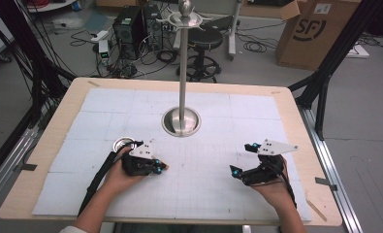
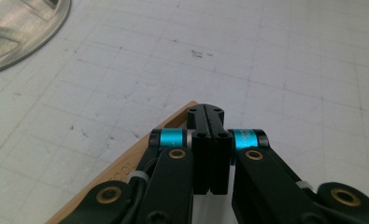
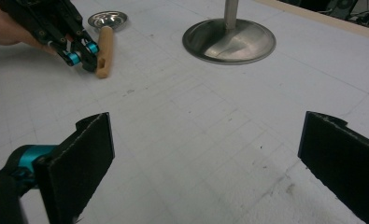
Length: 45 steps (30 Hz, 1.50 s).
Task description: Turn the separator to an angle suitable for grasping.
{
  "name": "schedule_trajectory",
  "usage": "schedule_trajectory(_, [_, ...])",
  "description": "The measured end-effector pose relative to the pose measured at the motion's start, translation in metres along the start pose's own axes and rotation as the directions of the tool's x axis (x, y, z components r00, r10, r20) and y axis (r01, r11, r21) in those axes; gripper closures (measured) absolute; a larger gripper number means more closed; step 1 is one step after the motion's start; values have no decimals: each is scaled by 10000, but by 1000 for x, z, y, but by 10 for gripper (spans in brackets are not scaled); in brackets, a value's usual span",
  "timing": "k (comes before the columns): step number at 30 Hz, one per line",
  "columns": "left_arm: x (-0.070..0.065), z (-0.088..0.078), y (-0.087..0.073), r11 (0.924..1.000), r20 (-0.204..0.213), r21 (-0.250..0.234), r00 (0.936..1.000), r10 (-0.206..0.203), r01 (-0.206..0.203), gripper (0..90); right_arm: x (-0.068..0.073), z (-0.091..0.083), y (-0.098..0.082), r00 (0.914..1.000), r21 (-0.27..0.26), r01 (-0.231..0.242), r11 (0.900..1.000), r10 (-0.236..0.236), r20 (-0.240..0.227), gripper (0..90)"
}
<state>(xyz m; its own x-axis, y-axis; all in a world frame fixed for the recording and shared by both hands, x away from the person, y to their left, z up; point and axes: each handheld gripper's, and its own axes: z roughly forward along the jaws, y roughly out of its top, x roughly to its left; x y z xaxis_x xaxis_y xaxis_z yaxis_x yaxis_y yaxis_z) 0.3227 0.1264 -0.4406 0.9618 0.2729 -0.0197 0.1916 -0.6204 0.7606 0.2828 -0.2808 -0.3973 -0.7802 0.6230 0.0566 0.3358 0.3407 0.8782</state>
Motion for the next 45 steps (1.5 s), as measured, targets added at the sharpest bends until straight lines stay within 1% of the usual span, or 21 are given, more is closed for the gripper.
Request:
schedule_trajectory(2, [2, 3, 2, 10000, -83, 55, 10000, -19, 19, 897, -1, -1, 0, 10000, -40, -6, 10000, 6, 42, 21])
schedule_trajectory(3, [4, 4, 2, 9999, -99, 72, 9999, -112, 113, 897, -2, -2, 0, 10000, -145, -82, 9999, 83, 36, 21])
schedule_trajectory(4, [4, 4, 2, 9999, -99, 72, 9999, -112, 113, 897, -2, -2, 0, 10000, -145, -82, 9999, 83, 36, 21])
schedule_trajectory(7, [5, 4, 5, 9998, -301, 134, 9995, -138, 143, 897, -2, -2, 0, 9999, -81, -120, 9999, 120, 16, 21])
schedule_trajectory(9, [6, 3, 6, 9998, -283, -31, 9994, -200, 199, 896, -2, 0, -1, 9999, -47, -99, 9999, 99, 33, 21])
schedule_trajectory(15, [11, 4, 7, 9991, -457, -44, 9981, -424, 423, 897, -1, 3, -1, 9999, 45, -168, 9998, 168, -37, 21])
schedule_trajectory(18, [13, 2, 6, 9981, -494, -190, 9970, -595, 586, 897, -1, 3, -1, 9999, 75, -137, 9999, 137, -7, 21])
schedule_trajectory(20, [14, 0, 5, 9979, -516, -248, 9968, -607, 595, 896, 0, 3, -1, 9999, 65, -104, 9999, 104, -2, 21])
schedule_trajectory(23, [13, -1, 5, 9978, -478, -279, 9970, -614, 601, 893, 0, 3, 0, 9999, 13, -127, 9999, 127, -28, 21])
schedule_trajectory(24, [12, -1, 6, 9970, -409, -393, 9969, -679, 663, 887, 1, 3, 1, 9999, -1, -142, 9999, 142, -34, 21])
schedule_trajectory(26, [10, -3, 6, 9980, -345, -377, 9980, -526, 513, 867, 1, 4, 2, 9999, -37, -153, 9999, 152, -56, 21])
schedule_trajectory(30, [5, -13, 4, 9957, -201, -783, 9985, -515, 498, 805, -1, 5, 3, 9999, -69, -125, 9999, 125, -61, 21])
schedule_trajectory(32, [4, -21, 3, 9931, -58, -1020, 9983, -581, 572, 773, -2, 5, 3, 9999, -113, -97, 9999, 96, -76, 21])
schedule_trajectory(35, [3, -34, 0, 9879, -70, -1394, 9976, -691, 674, 722, -2, 5, 4, 9999, -121, -87, 9999, 87, -71, 21])
schedule_trajectory(37, [3, -44, -4, 9815, -45, -1762, 9970, -773, 753, 678, -1, 3, 3, 9999, -106, -135, 9999, 135, -57, 21])
schedule_trajectory(38, [4, -47, -6, 9770, -45, -1950, 9961, -886, 861, 627, -2, 1, 2, 9999, -123, -103, 9999, 102, -44, 21])
schedule_trajectory(39, [5, -50, -8, 9709, -58, -2174, 9945, -1043, 1005, 627, -2, 1, 2, 9999, -123, -103, 9999, 102, -44, 21])
schedule_trajectory(41, [9, -55, -13, 9640, -85, -2407, 9930, -1180, 1125, 560, -3, 0, 2, 9999, -150, -157, 9998, 158, 19, 21])
schedule_trajectory(42, [10, -58, -15, 9615, -151, -2480, 9919, -1264, 1187, 551, -3, -1, 2, 9998, -175, -186, 9997, 186, 37, 21])
schedule_trajectory(43, [11, -59, -16, 9570, -148, -2606, 9906, -1357, 1272, 527, -4, -2, 1, 9999, -203, -116, 9997, 117, 69, 21])
schedule_trajectory(45, [13, -62, -17, 9479, -156, -2910, 9900, -1399, 1294, 479, -4, -3, 1, 9997, -185, -241, 9995, 242, 76, 21])
